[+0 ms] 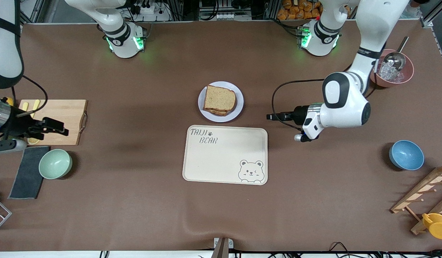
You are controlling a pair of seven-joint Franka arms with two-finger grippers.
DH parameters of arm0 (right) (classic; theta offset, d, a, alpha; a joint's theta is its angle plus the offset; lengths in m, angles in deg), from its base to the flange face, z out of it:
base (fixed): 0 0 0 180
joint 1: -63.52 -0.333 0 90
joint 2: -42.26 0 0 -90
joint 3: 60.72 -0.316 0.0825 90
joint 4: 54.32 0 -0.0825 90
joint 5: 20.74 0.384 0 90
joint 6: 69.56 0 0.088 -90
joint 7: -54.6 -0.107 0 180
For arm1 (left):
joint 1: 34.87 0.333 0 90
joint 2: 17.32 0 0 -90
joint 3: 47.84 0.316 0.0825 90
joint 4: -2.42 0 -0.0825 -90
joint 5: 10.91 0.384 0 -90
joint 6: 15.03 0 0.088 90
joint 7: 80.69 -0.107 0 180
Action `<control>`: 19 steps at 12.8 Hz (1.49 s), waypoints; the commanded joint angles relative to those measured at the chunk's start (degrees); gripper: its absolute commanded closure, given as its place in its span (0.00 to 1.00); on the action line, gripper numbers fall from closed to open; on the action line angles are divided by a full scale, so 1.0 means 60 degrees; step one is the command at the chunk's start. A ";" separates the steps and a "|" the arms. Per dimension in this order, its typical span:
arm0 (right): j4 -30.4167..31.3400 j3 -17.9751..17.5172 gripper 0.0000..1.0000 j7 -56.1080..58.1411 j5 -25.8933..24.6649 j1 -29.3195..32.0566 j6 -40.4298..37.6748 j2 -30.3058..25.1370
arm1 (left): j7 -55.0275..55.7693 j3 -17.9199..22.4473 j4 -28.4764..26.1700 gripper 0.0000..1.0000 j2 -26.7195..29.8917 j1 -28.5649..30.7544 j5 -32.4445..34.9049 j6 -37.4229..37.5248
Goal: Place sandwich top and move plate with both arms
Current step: 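Withdraw the right gripper while the left gripper reaches the plate rim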
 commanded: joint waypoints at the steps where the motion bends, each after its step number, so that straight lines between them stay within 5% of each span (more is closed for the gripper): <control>1: -0.0694 -0.0172 0.00 0.0028 -0.0784 0.0496 -0.0208 0.0178 | -0.1813 -0.0092 -0.0625 0.00 -0.0197 -0.0122 -0.1528 -0.0253; 6: -0.0943 -0.0508 0.00 0.0013 -0.1331 0.0423 -0.0954 0.0003 | -0.5638 -0.0092 -0.0685 0.14 -0.1487 -0.0284 -0.2748 -0.0515; 14: -0.0242 -0.0465 0.00 0.0057 -0.1419 0.0261 -0.1190 -0.1344 | -0.8189 -0.0223 -0.0846 0.32 -0.1912 -0.1059 -0.5778 -0.0531; 19: -0.0358 -0.0918 0.00 -0.0162 -0.2444 0.0275 -0.0912 -0.1433 | -0.9114 -0.0223 -0.0949 0.40 -0.2366 -0.0973 -0.5883 -0.0531</control>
